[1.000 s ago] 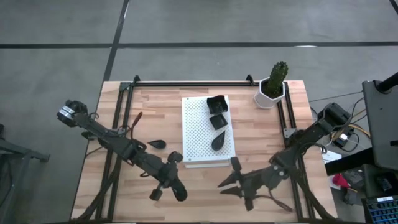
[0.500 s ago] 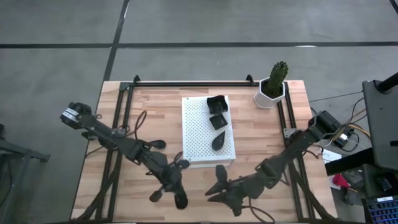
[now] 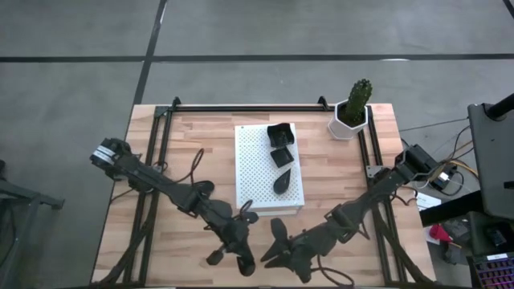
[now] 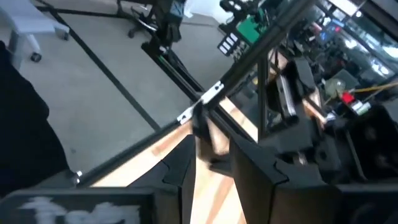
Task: Pick & Place Mini shaped plates
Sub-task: Stack the black drop-shaped plate on top of the black drop-shaped plate on the shelf
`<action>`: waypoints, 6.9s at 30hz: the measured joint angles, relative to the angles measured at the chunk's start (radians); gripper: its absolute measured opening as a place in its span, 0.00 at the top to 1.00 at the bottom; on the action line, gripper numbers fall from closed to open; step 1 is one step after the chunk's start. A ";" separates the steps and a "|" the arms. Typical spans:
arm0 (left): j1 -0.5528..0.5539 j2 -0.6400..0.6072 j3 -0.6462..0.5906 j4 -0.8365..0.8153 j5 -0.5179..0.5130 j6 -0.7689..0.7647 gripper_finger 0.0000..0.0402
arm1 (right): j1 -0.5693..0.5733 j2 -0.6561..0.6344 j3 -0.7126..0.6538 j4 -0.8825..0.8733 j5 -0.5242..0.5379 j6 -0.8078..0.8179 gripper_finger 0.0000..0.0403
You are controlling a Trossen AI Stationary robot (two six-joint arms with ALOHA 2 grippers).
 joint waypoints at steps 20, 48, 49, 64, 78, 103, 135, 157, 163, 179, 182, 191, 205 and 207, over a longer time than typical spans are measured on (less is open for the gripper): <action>0.059 0.092 0.116 0.003 0.161 0.003 1.00 | -0.014 0.000 -0.013 0.002 -0.103 0.030 0.80; 0.080 0.093 0.123 0.043 0.152 -0.004 1.00 | -0.055 0.000 -0.015 0.033 -0.203 0.041 0.85; 0.082 0.093 0.123 0.044 0.153 -0.005 1.00 | -0.056 -0.001 -0.015 0.033 -0.204 0.041 0.86; 0.091 0.092 0.136 0.063 0.150 -0.026 1.00 | -0.056 -0.001 -0.015 0.030 -0.205 0.023 0.98; 0.104 0.064 0.144 0.015 0.180 -0.102 0.84 | -0.059 -0.014 -0.015 0.035 -0.166 0.046 0.98; 0.117 -0.025 0.149 -0.056 0.249 -0.186 0.53 | -0.063 -0.012 -0.015 0.004 -0.121 0.075 0.98; 0.122 -0.305 0.099 -0.217 0.098 0.121 0.54 | -0.033 -0.110 0.005 -0.311 0.206 0.326 0.98; 0.122 -0.463 -0.336 0.167 -0.123 0.130 0.54 | -0.049 -0.208 0.005 -0.774 0.554 0.303 0.98; 0.122 -0.473 -0.346 0.169 -0.196 0.167 0.54 | -0.111 -0.207 0.005 -0.853 0.562 0.380 0.98; 0.122 -0.484 -0.346 0.157 -0.207 0.188 0.54 | -0.168 -0.153 0.004 -0.939 0.512 0.238 0.98; 0.122 -0.484 -0.346 0.157 -0.208 0.194 0.54 | -0.168 -0.117 0.004 -0.926 0.517 0.189 0.98; 0.122 -0.483 -0.358 0.150 -0.210 0.193 0.54 | -0.167 -0.101 0.056 -0.936 0.530 0.182 0.98; 0.122 -0.485 -0.362 0.158 -0.210 0.188 0.54 | -0.174 -0.084 0.052 -0.961 0.475 0.167 0.95; 0.122 -0.486 -0.362 0.158 -0.210 0.188 0.54 | -0.175 -0.084 0.052 -0.973 0.494 0.163 0.93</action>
